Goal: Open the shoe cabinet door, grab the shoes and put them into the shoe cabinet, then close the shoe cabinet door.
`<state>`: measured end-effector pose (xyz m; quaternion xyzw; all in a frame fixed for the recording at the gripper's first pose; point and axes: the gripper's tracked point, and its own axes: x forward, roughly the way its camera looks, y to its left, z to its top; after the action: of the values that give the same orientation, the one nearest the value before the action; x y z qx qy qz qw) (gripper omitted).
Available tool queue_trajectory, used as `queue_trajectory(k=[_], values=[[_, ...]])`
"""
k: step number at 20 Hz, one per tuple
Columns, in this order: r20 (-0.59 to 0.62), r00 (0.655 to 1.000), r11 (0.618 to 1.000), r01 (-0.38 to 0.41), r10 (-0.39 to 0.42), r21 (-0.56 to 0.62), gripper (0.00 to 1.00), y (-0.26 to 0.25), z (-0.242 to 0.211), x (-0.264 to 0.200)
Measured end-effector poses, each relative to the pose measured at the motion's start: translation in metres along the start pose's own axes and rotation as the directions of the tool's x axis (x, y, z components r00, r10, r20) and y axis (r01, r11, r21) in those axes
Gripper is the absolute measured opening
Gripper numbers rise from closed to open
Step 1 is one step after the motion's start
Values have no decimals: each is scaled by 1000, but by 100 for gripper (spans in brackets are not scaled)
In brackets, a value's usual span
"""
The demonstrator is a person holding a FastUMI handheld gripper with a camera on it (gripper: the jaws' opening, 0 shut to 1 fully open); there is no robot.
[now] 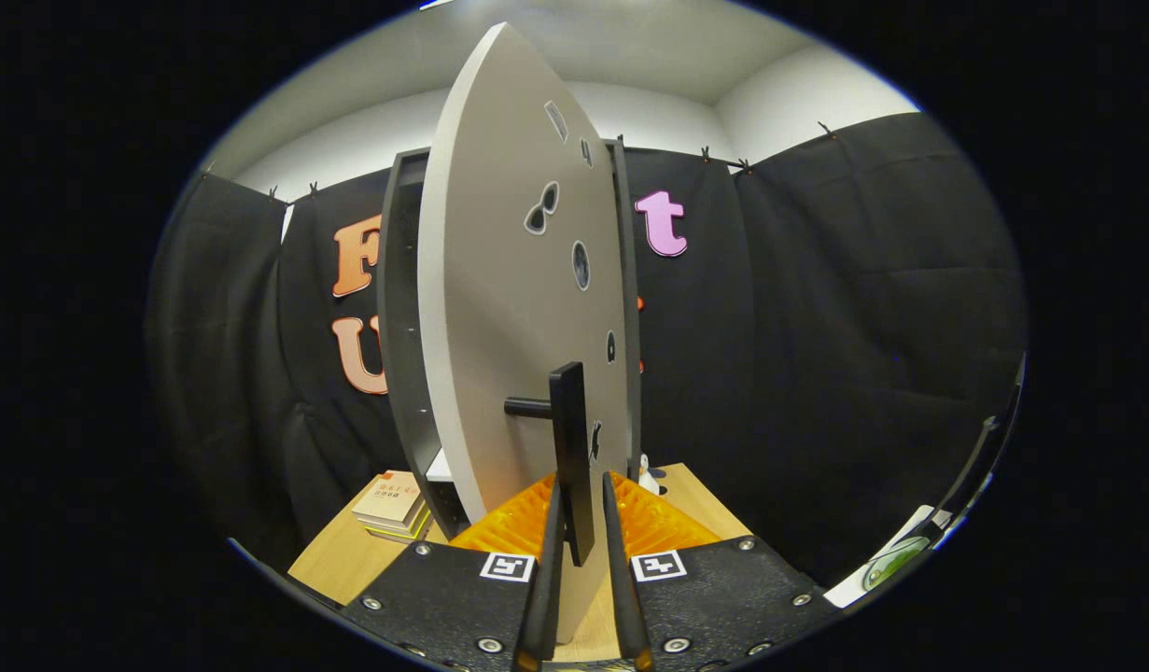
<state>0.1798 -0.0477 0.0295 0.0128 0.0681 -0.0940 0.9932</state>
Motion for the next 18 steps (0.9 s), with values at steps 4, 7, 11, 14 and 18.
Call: queue_trajectory(k=[4, 7, 11, 14, 18], values=[[2, 999, 999, 49, -49, -8, 24, -16, 1, 0], [-1, 997, 997, 79, -79, 6, 24, -23, -1, -1], [-12, 994, 994, 111, -111, 5, 24, -31, -3, -3], [-11, 991, 991, 134, -134, 7, 24, -34, -3, -1], [-26, 984, 984, 175, -176, -25, 19, -48, -6, -8]])
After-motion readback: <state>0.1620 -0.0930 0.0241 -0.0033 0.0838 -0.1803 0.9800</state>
